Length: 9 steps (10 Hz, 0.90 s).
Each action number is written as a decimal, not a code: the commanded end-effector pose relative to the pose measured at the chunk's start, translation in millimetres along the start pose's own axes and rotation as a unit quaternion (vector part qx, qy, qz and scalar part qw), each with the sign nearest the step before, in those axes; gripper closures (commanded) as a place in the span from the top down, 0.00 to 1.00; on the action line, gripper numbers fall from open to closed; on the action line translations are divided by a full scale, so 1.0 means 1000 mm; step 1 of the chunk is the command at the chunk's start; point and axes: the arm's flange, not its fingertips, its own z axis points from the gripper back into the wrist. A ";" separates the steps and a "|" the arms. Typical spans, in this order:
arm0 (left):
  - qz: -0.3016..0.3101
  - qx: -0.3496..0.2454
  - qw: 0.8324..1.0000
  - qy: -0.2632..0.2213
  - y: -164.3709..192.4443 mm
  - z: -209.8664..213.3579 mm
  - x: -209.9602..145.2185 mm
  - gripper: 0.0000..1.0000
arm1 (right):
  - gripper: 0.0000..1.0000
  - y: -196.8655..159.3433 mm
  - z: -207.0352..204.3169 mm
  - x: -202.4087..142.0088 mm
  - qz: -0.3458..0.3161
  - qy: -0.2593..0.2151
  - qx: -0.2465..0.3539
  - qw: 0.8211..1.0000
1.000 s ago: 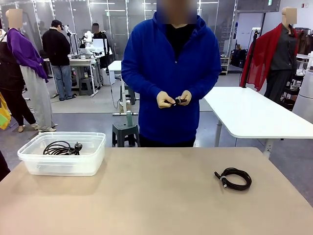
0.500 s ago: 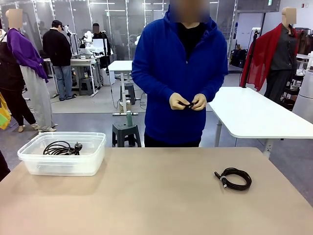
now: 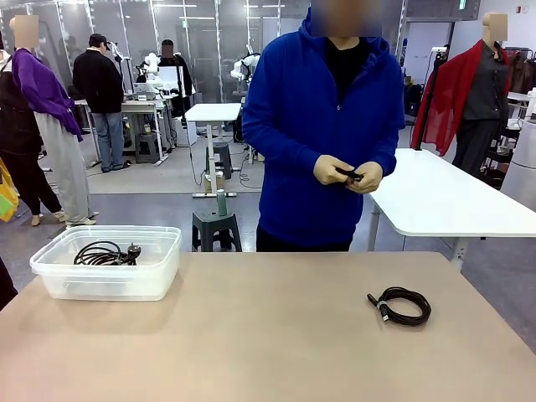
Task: Organize and store the cables.
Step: Place the USB Extension Cable into the Organizing box.
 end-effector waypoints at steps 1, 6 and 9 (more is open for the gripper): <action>0.002 0.003 1.000 0.000 0.000 0.002 -0.001 1.00 | 1.00 0.005 -0.045 0.026 -0.034 0.047 0.000 0.998; 0.002 0.003 1.000 0.000 0.000 0.002 -0.001 1.00 | 1.00 0.031 -0.144 0.038 -0.096 0.131 -0.062 0.985; 0.002 0.003 1.000 0.000 0.000 0.002 -0.001 1.00 | 1.00 0.034 -0.168 0.042 -0.099 0.143 -0.019 0.985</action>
